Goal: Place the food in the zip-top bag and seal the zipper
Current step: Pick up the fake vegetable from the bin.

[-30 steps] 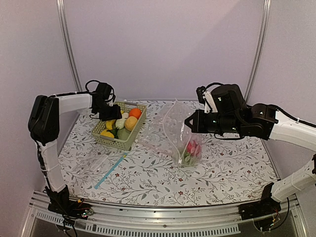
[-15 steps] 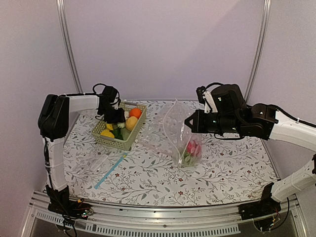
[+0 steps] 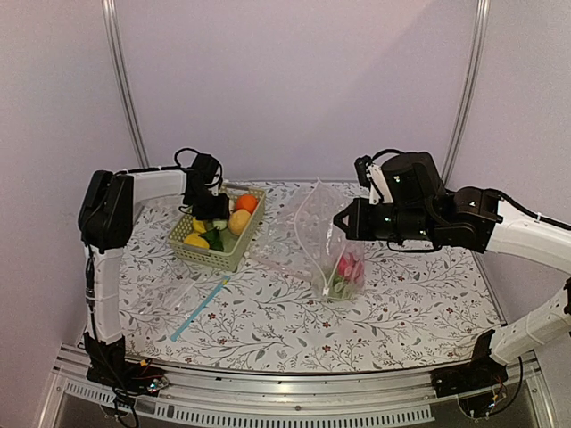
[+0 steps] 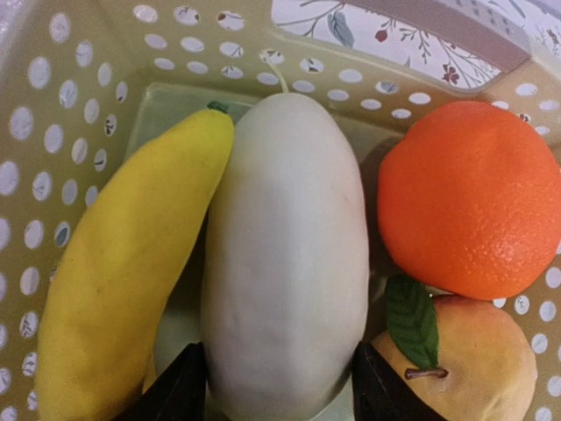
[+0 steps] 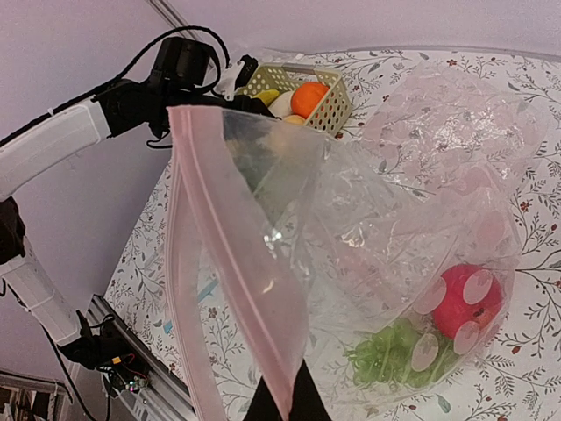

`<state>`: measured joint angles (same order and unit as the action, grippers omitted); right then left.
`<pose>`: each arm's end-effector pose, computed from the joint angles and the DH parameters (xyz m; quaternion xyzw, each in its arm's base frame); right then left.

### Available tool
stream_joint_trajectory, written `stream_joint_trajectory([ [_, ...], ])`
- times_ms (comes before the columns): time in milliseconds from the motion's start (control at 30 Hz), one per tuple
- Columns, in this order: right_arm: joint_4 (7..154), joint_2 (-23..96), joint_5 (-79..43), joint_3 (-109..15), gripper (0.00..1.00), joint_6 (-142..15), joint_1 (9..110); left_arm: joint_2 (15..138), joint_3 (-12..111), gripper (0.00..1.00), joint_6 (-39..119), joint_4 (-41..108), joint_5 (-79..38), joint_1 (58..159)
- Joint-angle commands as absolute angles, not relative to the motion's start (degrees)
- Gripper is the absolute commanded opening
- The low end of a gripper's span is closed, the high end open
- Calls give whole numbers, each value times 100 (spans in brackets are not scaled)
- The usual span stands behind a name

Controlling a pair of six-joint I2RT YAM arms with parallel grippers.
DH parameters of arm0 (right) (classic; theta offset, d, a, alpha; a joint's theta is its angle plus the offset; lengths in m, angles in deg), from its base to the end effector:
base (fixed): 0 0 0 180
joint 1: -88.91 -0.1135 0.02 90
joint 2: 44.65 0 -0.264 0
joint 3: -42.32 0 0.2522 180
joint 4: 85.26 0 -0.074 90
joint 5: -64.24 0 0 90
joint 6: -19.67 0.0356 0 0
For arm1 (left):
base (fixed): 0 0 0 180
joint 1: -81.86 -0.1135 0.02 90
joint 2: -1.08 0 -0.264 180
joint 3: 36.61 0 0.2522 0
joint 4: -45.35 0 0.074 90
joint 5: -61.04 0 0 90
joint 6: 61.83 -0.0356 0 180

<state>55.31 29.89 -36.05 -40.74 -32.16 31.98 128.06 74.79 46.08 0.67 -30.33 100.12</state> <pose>0.1650 0.2417 0.3493 -0.0976 0.8621 0.3097 0.3890 0.4524 -0.1484 0.1615 -0.0001 0.9664 -0.0687 0.2475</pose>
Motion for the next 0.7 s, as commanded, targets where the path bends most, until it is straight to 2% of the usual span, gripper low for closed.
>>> stream_joint_trajectory([
  [0,5540,2909,-3657,-4096,0,-3237,3229,12988,7507,51,4570,-85,-3176,10147],
  [167,5537,2900,-3648,-4094,0,-3219,3222,12542,7168,42,4635,250,-3308,10149],
  [433,5385,2905,-3777,-4245,0,-3244,3223,11105,6234,40,4760,1011,-3373,10160],
  [667,5417,2878,-3873,-4219,0,-3196,3223,10443,5709,40,4694,805,-3407,10160],
])
